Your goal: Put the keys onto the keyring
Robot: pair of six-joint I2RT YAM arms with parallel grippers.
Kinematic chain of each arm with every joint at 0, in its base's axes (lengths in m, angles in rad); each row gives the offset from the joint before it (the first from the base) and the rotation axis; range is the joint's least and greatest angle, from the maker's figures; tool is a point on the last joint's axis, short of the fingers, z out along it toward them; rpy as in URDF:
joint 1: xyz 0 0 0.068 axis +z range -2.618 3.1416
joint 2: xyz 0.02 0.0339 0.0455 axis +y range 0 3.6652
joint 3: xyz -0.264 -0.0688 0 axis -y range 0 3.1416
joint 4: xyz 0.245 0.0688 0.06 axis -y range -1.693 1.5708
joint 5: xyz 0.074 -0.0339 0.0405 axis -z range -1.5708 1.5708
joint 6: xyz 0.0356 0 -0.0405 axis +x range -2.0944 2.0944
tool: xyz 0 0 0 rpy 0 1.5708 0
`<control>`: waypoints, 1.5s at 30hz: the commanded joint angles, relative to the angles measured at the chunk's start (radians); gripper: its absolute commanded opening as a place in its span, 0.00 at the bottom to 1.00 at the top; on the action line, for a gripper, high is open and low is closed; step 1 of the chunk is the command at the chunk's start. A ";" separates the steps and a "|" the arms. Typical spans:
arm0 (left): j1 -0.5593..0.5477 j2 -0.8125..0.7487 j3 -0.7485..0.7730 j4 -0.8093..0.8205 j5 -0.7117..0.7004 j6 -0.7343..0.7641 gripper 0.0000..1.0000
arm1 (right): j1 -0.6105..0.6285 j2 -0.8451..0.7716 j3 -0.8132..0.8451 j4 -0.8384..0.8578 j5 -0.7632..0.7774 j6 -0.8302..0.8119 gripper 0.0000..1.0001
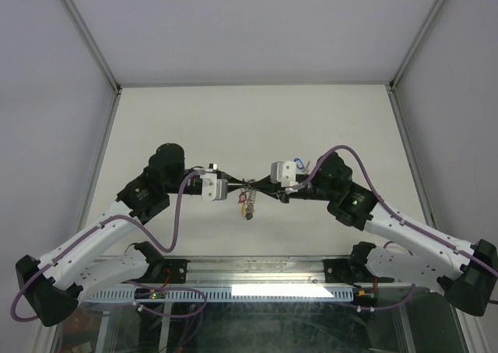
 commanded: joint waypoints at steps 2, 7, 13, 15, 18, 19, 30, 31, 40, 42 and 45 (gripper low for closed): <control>-0.034 0.014 0.093 -0.080 -0.044 0.089 0.00 | 0.011 0.035 0.083 -0.014 0.028 -0.020 0.08; -0.069 0.043 0.135 -0.154 -0.097 0.118 0.00 | 0.023 0.071 0.118 -0.061 0.049 -0.033 0.06; -0.092 0.069 0.171 -0.209 -0.141 0.132 0.00 | 0.035 0.086 0.138 -0.101 0.072 -0.052 0.00; -0.093 0.066 0.175 -0.208 -0.149 0.130 0.00 | 0.035 0.078 0.130 -0.098 0.072 -0.052 0.00; -0.094 0.045 0.168 -0.188 -0.149 0.122 0.08 | 0.035 0.042 0.080 -0.037 0.060 -0.042 0.00; -0.093 0.036 0.162 -0.170 -0.147 0.113 0.13 | 0.035 0.028 0.065 -0.013 0.059 -0.033 0.00; -0.093 -0.085 0.041 -0.005 -0.061 0.046 0.30 | 0.028 -0.087 -0.024 0.130 -0.006 -0.012 0.00; -0.093 -0.087 0.039 -0.005 -0.055 0.045 0.30 | 0.027 -0.097 -0.030 0.141 -0.015 -0.006 0.00; -0.093 -0.077 0.027 -0.012 -0.054 0.046 0.30 | 0.018 -0.143 -0.061 0.235 -0.041 0.067 0.00; -0.093 -0.075 0.029 -0.014 -0.060 0.047 0.30 | 0.018 -0.146 -0.059 0.235 -0.043 0.067 0.00; -0.094 -0.072 0.030 -0.015 -0.070 0.046 0.30 | 0.017 -0.146 -0.054 0.232 -0.050 0.065 0.00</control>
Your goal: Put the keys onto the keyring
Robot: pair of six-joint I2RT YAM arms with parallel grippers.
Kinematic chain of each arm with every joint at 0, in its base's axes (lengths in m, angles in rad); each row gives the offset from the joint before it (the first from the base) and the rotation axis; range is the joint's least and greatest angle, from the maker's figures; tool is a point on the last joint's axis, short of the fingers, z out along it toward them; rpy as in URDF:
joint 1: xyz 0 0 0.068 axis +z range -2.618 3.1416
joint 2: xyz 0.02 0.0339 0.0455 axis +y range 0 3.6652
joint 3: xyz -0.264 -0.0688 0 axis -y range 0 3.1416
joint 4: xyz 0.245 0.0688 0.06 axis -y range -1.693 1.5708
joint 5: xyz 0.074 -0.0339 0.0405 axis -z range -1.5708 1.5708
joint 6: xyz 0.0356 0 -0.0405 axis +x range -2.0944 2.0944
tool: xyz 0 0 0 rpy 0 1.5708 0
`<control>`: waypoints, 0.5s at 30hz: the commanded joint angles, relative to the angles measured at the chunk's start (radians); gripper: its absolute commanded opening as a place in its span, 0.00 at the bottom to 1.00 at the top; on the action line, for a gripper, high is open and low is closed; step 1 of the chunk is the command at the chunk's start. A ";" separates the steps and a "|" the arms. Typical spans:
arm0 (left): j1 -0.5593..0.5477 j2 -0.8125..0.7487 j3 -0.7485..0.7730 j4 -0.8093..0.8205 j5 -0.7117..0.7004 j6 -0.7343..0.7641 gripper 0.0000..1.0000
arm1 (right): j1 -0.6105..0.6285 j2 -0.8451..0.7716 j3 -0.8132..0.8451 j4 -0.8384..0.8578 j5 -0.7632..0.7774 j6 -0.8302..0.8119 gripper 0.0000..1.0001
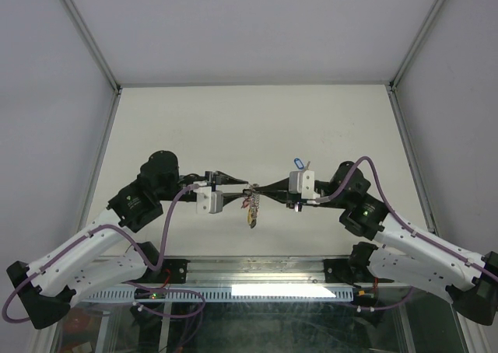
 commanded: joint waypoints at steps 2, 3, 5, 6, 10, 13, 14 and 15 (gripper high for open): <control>-0.007 0.005 0.003 0.039 0.008 -0.009 0.31 | -0.006 -0.021 0.021 0.100 -0.028 0.016 0.00; -0.007 0.005 0.003 0.038 0.007 -0.009 0.32 | -0.006 -0.021 0.023 0.099 -0.031 0.012 0.00; -0.008 0.009 0.005 0.038 0.006 -0.010 0.32 | -0.006 -0.023 0.024 0.095 -0.031 0.007 0.00; -0.007 0.012 0.006 0.038 0.008 -0.013 0.32 | -0.006 -0.022 0.024 0.096 -0.031 0.007 0.00; -0.008 0.025 0.011 0.038 0.018 -0.017 0.24 | -0.006 -0.022 0.026 0.104 -0.031 0.007 0.00; -0.007 0.032 0.012 0.038 0.014 -0.024 0.14 | -0.006 -0.024 0.024 0.115 -0.027 0.008 0.00; -0.007 0.031 0.013 0.038 0.010 -0.026 0.12 | -0.006 -0.026 0.022 0.121 -0.026 0.008 0.00; -0.008 0.033 0.013 0.038 0.006 -0.029 0.10 | -0.006 -0.028 0.021 0.124 -0.025 0.010 0.00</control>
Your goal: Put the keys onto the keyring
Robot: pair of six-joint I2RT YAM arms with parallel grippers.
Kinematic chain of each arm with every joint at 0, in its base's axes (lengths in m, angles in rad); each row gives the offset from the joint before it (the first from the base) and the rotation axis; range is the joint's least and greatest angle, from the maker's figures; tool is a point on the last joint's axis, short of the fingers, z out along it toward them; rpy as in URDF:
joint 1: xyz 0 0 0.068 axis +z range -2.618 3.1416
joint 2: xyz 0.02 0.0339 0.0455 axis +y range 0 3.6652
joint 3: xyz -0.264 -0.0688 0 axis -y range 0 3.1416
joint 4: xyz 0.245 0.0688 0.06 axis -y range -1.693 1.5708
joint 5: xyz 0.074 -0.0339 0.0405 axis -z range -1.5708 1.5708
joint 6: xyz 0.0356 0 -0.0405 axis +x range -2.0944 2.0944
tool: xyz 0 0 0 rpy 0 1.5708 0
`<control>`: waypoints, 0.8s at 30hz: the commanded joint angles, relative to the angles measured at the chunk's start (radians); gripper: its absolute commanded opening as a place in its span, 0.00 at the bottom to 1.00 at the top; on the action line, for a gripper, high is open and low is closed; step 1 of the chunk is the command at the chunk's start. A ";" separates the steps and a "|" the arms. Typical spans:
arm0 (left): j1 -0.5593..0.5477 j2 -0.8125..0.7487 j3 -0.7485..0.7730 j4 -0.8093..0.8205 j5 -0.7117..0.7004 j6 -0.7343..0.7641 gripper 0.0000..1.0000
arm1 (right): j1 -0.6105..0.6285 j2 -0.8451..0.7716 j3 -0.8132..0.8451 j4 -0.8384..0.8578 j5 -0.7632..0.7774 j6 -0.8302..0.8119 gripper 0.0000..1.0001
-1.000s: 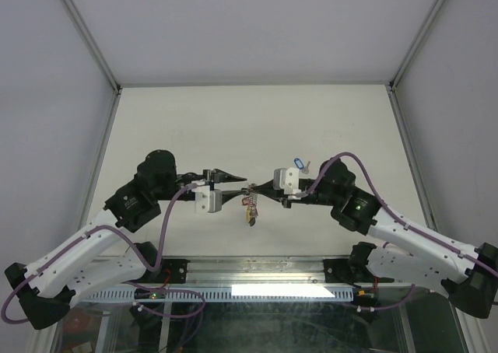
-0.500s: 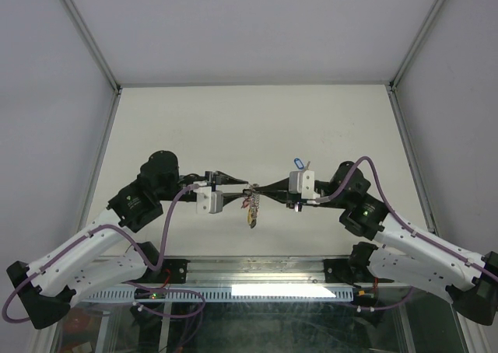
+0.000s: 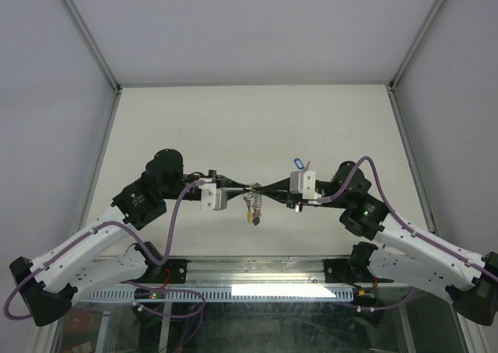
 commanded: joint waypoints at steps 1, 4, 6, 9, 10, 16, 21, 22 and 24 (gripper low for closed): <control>-0.008 0.002 0.013 0.038 0.001 -0.018 0.09 | -0.003 -0.031 0.018 0.116 -0.006 0.011 0.00; -0.008 0.003 0.015 0.038 -0.009 -0.024 0.04 | -0.003 -0.042 0.012 0.127 0.002 0.017 0.00; -0.007 0.004 0.014 0.038 -0.015 -0.024 0.00 | -0.003 -0.050 0.005 0.143 0.011 0.024 0.00; -0.008 0.005 0.014 0.038 -0.025 -0.026 0.00 | -0.003 -0.058 -0.007 0.172 0.032 0.040 0.00; -0.008 0.006 0.014 0.039 -0.026 -0.026 0.00 | -0.003 -0.059 -0.012 0.186 0.038 0.050 0.00; -0.007 0.012 0.011 0.049 -0.016 -0.033 0.00 | -0.003 -0.054 -0.044 0.286 0.079 0.117 0.00; -0.007 0.011 0.004 0.066 -0.021 -0.039 0.07 | -0.003 -0.040 -0.056 0.319 0.069 0.143 0.00; -0.008 0.009 0.002 0.077 -0.026 -0.044 0.12 | -0.003 -0.042 -0.059 0.319 0.069 0.144 0.00; -0.008 0.007 0.003 0.093 -0.030 -0.051 0.19 | -0.003 -0.045 -0.064 0.313 0.068 0.136 0.00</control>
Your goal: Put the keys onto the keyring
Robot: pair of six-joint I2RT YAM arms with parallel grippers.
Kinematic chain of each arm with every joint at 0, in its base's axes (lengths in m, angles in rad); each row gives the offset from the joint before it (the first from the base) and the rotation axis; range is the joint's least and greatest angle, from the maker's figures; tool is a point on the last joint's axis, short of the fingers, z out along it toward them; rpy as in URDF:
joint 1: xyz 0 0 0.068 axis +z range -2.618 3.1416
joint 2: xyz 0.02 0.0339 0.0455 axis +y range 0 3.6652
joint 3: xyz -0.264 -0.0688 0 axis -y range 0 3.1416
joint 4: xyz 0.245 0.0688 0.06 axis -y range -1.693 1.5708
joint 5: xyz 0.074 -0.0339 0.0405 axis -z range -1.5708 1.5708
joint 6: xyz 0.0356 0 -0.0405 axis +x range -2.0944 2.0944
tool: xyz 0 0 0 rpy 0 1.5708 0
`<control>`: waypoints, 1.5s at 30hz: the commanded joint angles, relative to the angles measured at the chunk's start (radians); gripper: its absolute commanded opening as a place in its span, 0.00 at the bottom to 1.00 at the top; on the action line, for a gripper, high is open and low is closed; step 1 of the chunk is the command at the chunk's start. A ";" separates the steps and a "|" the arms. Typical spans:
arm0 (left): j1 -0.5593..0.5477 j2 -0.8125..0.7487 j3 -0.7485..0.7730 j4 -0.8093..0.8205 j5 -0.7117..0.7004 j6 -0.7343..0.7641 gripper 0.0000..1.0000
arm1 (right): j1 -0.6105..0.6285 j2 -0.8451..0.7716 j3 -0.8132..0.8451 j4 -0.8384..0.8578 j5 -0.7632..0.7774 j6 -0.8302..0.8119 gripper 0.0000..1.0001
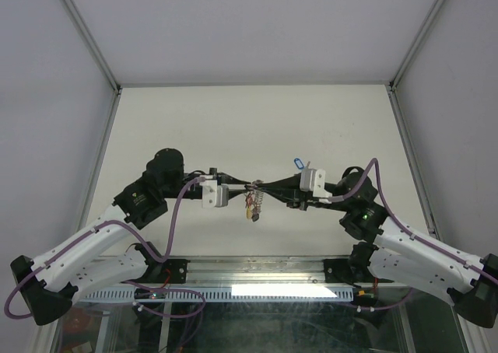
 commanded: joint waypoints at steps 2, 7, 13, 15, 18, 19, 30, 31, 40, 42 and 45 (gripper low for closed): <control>-0.007 -0.010 0.004 0.083 -0.026 -0.031 0.23 | -0.002 -0.016 0.009 0.109 0.014 0.005 0.00; -0.007 -0.046 -0.027 0.174 -0.062 -0.080 0.25 | -0.003 -0.023 0.016 0.060 0.010 -0.042 0.00; -0.008 -0.067 -0.054 0.249 -0.063 -0.125 0.26 | -0.002 -0.029 0.035 -0.016 0.002 -0.086 0.00; -0.007 -0.063 -0.051 0.254 -0.062 -0.131 0.27 | -0.002 -0.031 0.034 -0.022 0.002 -0.089 0.00; -0.007 -0.059 -0.052 0.265 -0.059 -0.137 0.27 | -0.002 -0.031 0.035 -0.025 0.005 -0.094 0.00; -0.008 -0.057 -0.054 0.271 -0.057 -0.140 0.28 | -0.002 -0.031 0.036 -0.026 0.005 -0.095 0.00; -0.008 -0.070 -0.075 0.327 -0.052 -0.175 0.29 | -0.003 -0.044 0.010 0.053 0.045 -0.082 0.00; -0.007 -0.075 -0.085 0.344 -0.057 -0.183 0.29 | -0.003 -0.045 0.002 0.074 0.045 -0.082 0.00; -0.007 -0.103 -0.106 0.399 -0.123 -0.267 0.30 | -0.001 -0.019 -0.039 0.178 0.041 -0.037 0.00; -0.006 -0.103 -0.102 0.400 -0.142 -0.280 0.30 | -0.002 -0.012 -0.040 0.180 0.044 -0.021 0.00; -0.008 -0.104 -0.101 0.401 -0.153 -0.289 0.30 | -0.002 -0.016 -0.049 0.176 0.049 -0.004 0.00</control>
